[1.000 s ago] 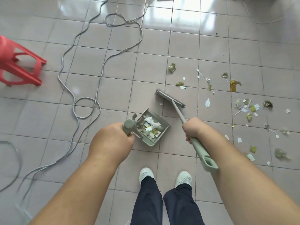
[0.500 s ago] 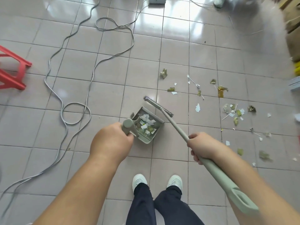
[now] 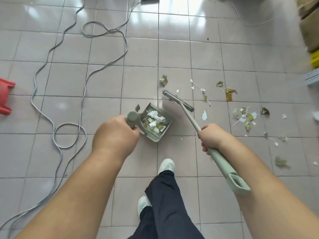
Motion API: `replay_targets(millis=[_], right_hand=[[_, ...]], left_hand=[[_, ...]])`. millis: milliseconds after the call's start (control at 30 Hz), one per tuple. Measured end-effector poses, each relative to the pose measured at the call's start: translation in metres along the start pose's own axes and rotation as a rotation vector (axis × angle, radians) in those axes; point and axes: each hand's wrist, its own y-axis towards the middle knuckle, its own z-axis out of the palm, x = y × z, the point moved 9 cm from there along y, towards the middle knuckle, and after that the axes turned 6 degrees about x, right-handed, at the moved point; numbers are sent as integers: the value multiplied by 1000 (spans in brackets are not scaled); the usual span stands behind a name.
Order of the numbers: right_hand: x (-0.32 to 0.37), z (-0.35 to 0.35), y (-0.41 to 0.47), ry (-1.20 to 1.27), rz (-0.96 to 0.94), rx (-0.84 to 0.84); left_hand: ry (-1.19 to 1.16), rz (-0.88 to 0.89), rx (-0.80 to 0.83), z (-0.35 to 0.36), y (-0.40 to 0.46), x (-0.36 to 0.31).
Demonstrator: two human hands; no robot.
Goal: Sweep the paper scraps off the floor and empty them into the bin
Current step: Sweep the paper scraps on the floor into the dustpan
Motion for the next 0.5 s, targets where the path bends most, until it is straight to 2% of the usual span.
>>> replay_targets(millis=[133,267,500], right_hand=[[24,-38,25,-28,21,25],[53,-79,48,9,-11,-44],[103,-100,93,99,3,-62]], left_hand=[[33,-8,3,-14,34,-29],[30,-17,-20,-27,64,-48],[87,-17,5,-40,104,-63]])
